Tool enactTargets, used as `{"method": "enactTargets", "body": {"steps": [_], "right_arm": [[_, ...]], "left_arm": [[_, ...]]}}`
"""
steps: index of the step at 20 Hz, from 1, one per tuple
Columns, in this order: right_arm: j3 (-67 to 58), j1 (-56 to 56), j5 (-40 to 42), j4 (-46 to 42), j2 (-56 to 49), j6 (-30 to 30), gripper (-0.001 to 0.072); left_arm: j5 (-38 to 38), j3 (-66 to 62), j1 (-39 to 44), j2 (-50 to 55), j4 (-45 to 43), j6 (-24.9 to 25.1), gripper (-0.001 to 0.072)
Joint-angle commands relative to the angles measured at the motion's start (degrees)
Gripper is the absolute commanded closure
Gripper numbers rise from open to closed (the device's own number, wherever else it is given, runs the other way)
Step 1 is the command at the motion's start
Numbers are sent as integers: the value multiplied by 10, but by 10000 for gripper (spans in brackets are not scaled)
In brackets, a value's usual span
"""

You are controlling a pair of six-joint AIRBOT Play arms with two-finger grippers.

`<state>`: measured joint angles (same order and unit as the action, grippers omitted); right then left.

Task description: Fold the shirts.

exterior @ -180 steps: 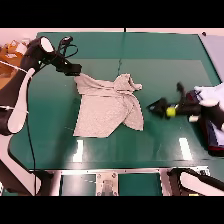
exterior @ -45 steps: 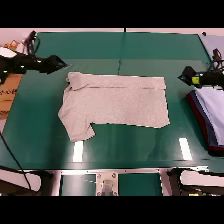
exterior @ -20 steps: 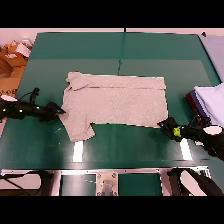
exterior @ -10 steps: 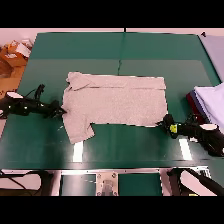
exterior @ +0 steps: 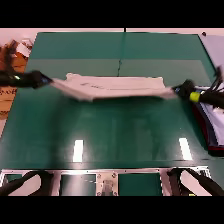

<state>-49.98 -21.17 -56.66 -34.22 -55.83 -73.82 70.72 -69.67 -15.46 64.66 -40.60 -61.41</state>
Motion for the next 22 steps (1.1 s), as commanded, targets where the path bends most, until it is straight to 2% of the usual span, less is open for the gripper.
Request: {"method": "enactTargets", "body": {"steps": [1,6,11,14,19,22], "right_arm": [[-216,-1,-59,5,73,-21,702],[-460,-1,-58,-36,134,-91,701],[-515,-1,-62,-97,159,-132,701],[-481,-1,-64,-99,153,-132,701],[-311,2,-56,-96,107,-111,701],[-194,21,4,-95,51,-79,701]], "left_arm": [[-8,-161,0,-132,10,-16,687],[-46,-396,0,-216,1,-17,687],[-22,-468,0,-229,-18,-51,686],[-17,-430,0,-229,-77,-92,685],[-22,-259,0,-188,-35,-90,686],[-55,-143,2,-115,25,-41,686]]}}
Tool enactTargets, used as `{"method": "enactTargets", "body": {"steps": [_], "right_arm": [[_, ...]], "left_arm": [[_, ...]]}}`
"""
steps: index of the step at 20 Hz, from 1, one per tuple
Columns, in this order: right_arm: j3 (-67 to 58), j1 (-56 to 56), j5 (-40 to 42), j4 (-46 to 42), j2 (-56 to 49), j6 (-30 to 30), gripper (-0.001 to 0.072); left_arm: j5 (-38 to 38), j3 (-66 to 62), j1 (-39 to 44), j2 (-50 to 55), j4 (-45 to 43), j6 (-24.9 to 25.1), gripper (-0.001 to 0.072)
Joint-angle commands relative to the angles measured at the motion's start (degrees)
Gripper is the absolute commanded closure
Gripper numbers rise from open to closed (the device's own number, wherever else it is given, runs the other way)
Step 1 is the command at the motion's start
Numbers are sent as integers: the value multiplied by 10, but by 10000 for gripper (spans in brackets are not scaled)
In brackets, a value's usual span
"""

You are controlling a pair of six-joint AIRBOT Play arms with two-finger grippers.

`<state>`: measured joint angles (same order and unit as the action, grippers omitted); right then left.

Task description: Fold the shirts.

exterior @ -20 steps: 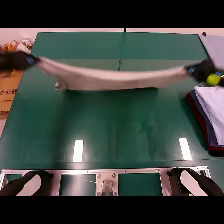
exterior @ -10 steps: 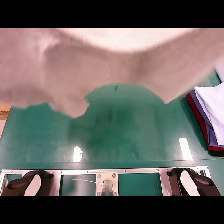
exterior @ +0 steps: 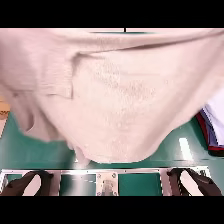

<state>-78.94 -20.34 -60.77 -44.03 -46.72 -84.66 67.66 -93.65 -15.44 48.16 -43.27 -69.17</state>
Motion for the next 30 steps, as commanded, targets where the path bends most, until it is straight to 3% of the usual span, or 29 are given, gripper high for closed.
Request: {"method": "enactTargets", "body": {"steps": [1,6,10,14,19,22,29,30], "right_arm": [[127,22,72,3,-65,43,701],[161,70,203,17,-274,74,701],[68,72,211,73,-440,104,701],[-35,71,191,74,-530,104,701],[-48,63,117,6,-542,98,702],[-21,63,64,-47,-535,83,702],[52,64,44,-46,-523,82,701],[48,63,31,-44,-523,82,651]], "left_arm": [[-45,135,9,83,71,64,685],[-165,194,81,289,80,120,685],[-285,176,105,395,103,123,686],[-353,149,108,430,108,127,686],[-305,149,108,444,31,124,686],[-259,159,108,446,-58,90,686],[-218,169,108,489,-62,90,685],[-209,169,108,488,-57,89,684]]}}
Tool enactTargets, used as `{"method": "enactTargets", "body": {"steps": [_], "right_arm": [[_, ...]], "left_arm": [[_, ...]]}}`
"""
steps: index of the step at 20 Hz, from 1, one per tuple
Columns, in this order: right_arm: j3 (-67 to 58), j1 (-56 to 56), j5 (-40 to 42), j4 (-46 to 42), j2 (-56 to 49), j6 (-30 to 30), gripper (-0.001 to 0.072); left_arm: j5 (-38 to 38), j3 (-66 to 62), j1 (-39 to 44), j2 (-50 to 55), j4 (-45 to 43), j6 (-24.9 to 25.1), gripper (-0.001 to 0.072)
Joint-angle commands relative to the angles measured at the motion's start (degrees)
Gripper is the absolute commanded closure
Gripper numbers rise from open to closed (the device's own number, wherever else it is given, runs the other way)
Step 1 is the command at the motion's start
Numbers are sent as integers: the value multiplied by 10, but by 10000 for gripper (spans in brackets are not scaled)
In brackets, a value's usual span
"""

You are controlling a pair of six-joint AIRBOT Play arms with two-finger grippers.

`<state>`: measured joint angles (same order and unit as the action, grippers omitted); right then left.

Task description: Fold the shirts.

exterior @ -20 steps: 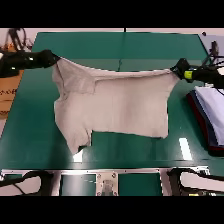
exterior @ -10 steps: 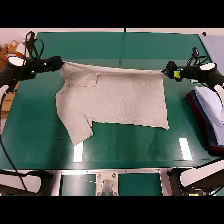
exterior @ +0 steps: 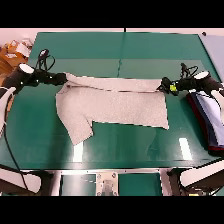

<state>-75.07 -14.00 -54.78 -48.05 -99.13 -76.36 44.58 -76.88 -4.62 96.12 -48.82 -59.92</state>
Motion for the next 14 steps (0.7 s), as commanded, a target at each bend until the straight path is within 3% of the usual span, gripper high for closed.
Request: {"method": "enactTargets", "body": {"steps": [1,2,3,4,5,6,7,9,11,14], "right_arm": [[-1,-1,-49,-7,2,-1,453],[-19,-8,-86,-11,5,-1,348],[-40,-20,-130,-12,6,-7,365],[-58,-34,-169,-14,9,-22,368],[-69,-49,-200,-20,14,-37,464],[-71,-65,-223,-27,24,-43,608],[-67,-76,-242,-40,37,-51,658],[-44,-87,-268,-72,68,-62,701],[10,-88,-268,-102,120,-66,701],[139,-96,-237,-103,238,-66,701]], "left_arm": [[46,-2,0,7,-2,-18,572],[91,-11,-3,6,-3,-30,185],[139,-23,-9,6,-9,-46,98],[199,-39,-20,6,-17,-59,112],[256,-54,-32,6,-27,-83,112],[304,-65,-45,6,-35,-108,113],[346,-71,-58,6,-38,-125,116],[426,-72,-76,6,-37,-135,693],[476,-72,-73,3,-40,-146,687],[447,-4,-70,-72,-74,-163,688]]}}
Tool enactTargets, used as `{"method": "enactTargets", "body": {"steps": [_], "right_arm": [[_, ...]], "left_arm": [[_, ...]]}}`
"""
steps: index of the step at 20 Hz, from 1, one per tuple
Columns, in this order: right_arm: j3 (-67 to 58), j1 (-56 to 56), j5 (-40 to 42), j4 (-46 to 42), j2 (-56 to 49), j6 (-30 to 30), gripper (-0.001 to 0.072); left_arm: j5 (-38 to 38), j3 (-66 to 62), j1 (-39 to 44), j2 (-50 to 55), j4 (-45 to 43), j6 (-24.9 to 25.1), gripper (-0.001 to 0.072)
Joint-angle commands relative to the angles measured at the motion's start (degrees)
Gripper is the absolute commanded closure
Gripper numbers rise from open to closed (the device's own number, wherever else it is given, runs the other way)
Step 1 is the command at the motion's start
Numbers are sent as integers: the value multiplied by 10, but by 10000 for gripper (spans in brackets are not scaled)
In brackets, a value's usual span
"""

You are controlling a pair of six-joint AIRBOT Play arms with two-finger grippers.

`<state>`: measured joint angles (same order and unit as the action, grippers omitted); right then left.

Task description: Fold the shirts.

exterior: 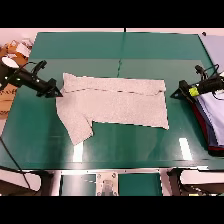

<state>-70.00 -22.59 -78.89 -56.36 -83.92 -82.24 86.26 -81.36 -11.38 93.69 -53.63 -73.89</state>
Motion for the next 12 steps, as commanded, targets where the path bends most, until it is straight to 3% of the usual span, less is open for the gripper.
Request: {"method": "enactTargets", "body": {"steps": [1,5,6,7,8,10,11,12], "right_arm": [[146,-19,21,-20,139,-9,701],[373,-34,86,15,322,-33,700],[419,-34,108,51,341,-32,671],[458,-34,136,89,348,-16,574],[485,-34,158,116,348,7,516],[522,-28,213,155,341,19,501],[530,-19,238,159,336,20,403],[531,-7,258,159,328,19,351]], "left_arm": [[7,88,-2,-96,-46,-26,688],[-113,303,-2,-309,-96,-72,684],[-142,349,-2,-344,-90,-78,565],[-169,391,-2,-368,-79,-91,206],[-185,424,-2,-376,-64,-97,133],[-210,486,-2,-375,-33,-96,163],[-236,516,-2,-375,-12,-94,164],[-266,541,-2,-375,12,-80,164]]}}
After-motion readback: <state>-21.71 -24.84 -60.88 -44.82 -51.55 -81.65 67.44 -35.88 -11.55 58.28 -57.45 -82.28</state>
